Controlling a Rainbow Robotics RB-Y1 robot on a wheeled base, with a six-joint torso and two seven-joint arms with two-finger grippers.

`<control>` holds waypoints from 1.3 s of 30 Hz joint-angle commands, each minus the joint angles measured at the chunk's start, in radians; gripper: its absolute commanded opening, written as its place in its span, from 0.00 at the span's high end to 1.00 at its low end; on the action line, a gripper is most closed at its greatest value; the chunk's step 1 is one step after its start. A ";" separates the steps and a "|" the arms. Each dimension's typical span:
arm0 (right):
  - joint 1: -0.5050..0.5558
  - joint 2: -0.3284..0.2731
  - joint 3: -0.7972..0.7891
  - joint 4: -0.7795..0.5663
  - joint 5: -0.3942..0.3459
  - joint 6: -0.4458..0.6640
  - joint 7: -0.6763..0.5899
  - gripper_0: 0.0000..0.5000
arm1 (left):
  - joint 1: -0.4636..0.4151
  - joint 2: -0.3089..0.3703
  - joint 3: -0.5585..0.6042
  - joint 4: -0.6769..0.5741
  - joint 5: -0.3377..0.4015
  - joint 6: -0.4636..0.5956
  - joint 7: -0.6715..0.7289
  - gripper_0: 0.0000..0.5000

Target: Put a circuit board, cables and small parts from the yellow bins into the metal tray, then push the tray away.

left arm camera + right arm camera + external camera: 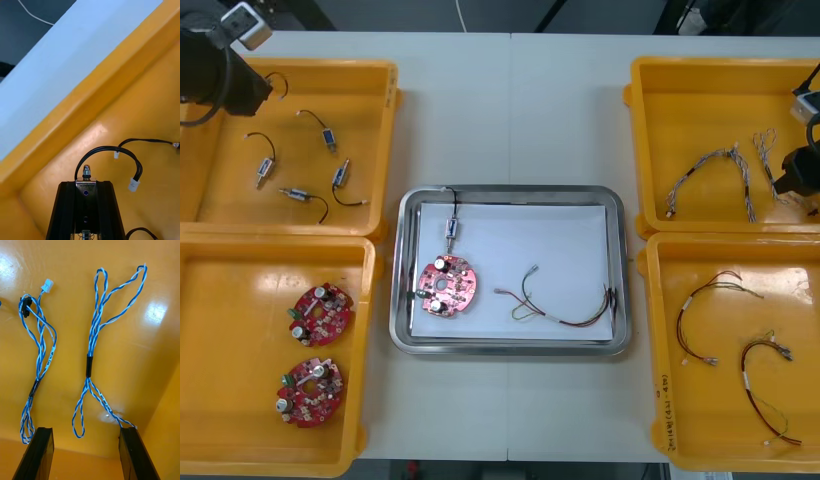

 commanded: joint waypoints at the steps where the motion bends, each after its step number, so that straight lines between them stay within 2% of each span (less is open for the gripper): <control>1: -0.058 -0.005 -0.018 -0.023 0.026 0.006 -0.020 0.00 | -0.050 0.054 0.002 -0.134 -0.096 0.077 0.237 1.00; 5: -0.098 -0.005 -0.016 0.036 0.037 0.000 -0.016 0.00 | -0.039 0.053 0.007 -0.232 -0.154 0.145 0.380 1.00; 8: -0.147 -0.005 -0.016 0.121 0.045 -0.026 -0.010 0.00 | 0.001 0.053 0.012 -0.370 -0.205 0.211 0.528 1.00; 20: -0.198 -0.005 -0.012 0.270 0.046 -0.141 0.009 0.00 | 0.103 0.022 0.016 -0.764 -0.299 0.432 0.904 1.00; 29: -0.252 -0.005 -0.012 0.467 0.028 -0.276 0.033 0.00 | 0.183 -0.027 0.016 -1.002 -0.368 0.584 1.102 1.00; 36: -0.252 -0.003 0.002 0.497 0.016 -0.321 0.036 0.00 | 0.234 -0.064 0.015 -1.126 -0.398 0.680 1.223 1.00; 39: -0.252 -0.003 0.013 0.534 -0.020 -0.342 0.035 0.00 | 0.252 -0.081 0.015 -1.163 -0.412 0.725 1.236 1.00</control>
